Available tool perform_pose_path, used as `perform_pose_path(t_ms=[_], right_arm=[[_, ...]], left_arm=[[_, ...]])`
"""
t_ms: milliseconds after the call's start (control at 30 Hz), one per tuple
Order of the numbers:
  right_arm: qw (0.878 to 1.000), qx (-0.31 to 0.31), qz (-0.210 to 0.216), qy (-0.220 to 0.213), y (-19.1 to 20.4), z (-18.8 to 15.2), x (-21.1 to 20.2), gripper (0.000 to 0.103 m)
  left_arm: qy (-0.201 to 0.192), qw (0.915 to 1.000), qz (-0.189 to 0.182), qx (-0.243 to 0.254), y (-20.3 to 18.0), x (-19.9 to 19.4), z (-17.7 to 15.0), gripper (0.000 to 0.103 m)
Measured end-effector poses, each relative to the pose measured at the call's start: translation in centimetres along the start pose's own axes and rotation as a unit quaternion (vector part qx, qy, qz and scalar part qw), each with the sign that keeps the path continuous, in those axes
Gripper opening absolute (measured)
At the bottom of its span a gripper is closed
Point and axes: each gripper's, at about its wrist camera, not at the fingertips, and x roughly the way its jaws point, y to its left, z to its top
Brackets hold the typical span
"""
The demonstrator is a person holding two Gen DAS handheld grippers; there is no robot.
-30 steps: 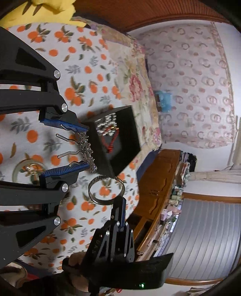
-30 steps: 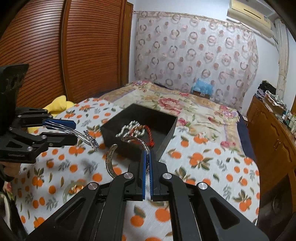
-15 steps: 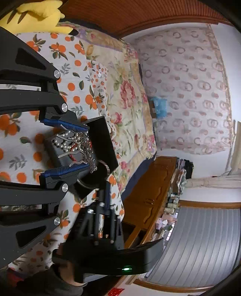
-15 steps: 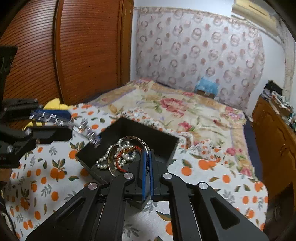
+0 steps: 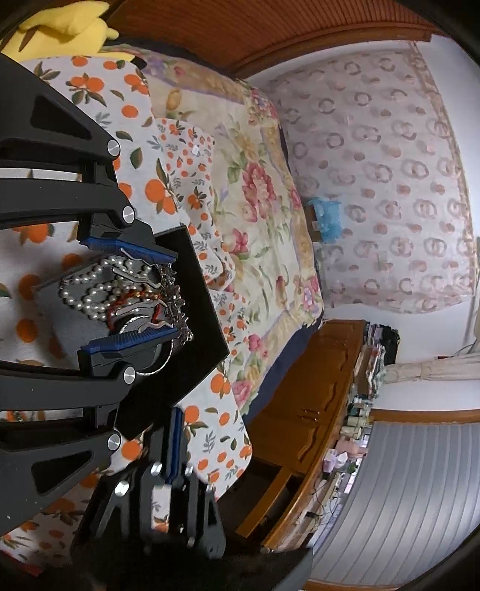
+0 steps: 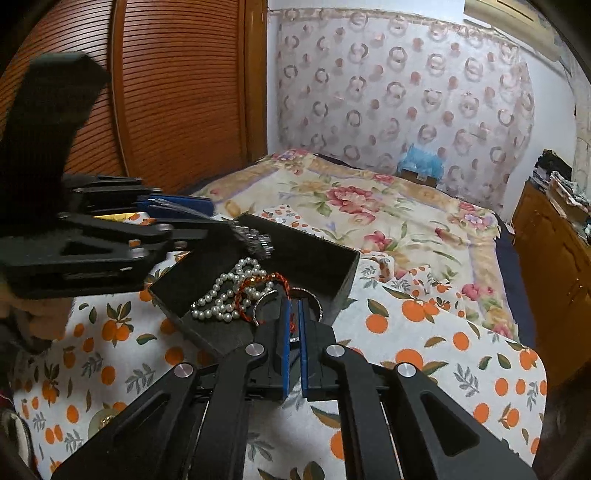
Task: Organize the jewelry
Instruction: 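Open both tools over the black box to drop the comb and bangle, then move both tools back to the pile, right tool reaching the pearl and bead bracelets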
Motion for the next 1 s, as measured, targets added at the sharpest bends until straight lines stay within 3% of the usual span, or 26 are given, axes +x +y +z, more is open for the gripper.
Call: perform_pose_path(t_ms=[167,267,533,933,1000], right_arm=[[1.000,0.011,-0.004,-0.003,-0.3,-0.9,-0.9,0.005],[1.000,0.017,-0.008,-0.003,-0.6,-1.4,-1.4,0.005],[1.000,0.018,0.001,-0.004,1.1,-3.8,-4.2,0.005],[0.999,0.026,0.018,0.017,4.7,-8.3,-5.8,0.006],[0.999,0.034,0.022,0.020,4.9,-8.9,-6.0,0.012]], left_arm=[[0.011,0.9996,0.024,0.011,-0.4,2.0,0.0,0.037],[0.011,0.9998,0.014,0.006,-0.6,1.6,-0.4,0.043],[0.003,1.0000,0.000,-0.001,-1.5,-2.4,-2.7,0.051],[0.018,0.9996,-0.016,-0.011,-2.9,-7.2,-9.5,0.052],[0.020,0.9995,-0.019,-0.017,-2.8,-7.7,-10.2,0.054]])
